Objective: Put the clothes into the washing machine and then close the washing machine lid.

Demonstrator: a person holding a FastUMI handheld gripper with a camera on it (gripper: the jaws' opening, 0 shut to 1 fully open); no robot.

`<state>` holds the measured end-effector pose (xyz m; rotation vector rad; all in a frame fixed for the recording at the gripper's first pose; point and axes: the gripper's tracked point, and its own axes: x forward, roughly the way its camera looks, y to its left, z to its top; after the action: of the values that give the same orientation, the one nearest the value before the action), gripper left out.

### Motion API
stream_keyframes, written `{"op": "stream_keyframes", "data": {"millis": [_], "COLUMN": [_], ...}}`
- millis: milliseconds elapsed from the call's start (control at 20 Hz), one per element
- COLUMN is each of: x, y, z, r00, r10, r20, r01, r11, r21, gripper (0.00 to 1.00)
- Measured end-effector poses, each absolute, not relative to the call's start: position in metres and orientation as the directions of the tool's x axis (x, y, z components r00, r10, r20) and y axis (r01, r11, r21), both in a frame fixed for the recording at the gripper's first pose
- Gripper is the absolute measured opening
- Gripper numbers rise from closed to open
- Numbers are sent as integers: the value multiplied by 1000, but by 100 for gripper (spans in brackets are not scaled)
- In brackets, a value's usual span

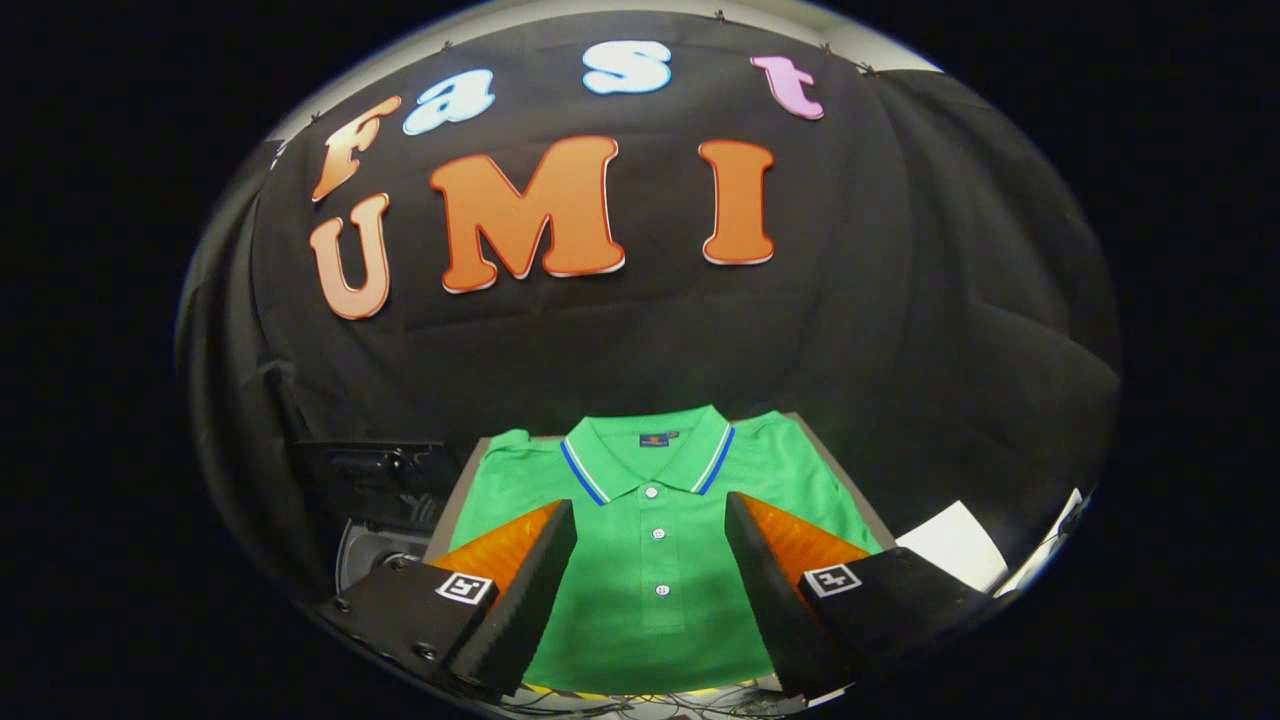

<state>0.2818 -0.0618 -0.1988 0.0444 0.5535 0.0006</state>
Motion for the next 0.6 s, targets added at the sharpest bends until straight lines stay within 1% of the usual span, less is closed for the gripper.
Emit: {"op": "stream_keyframes", "data": {"millis": [150, 350, 500, 550, 600], "x": [298, 312, 308, 311, 310], "y": [-65, -65, -65, -65, -65], "z": [-229, -252, -274, -272, -275], "r00": [800, 725, 634, 634, 611], "r10": [22, 21, 26, 24, 22], "r20": [-600, -688, -773, -773, -791], "r01": [1, 1, -1, -5, -3], "r11": [999, 999, 999, 1000, 1000], "r21": [37, 32, 33, 27, 25], "gripper": [98, 98, 98, 98, 98]}}
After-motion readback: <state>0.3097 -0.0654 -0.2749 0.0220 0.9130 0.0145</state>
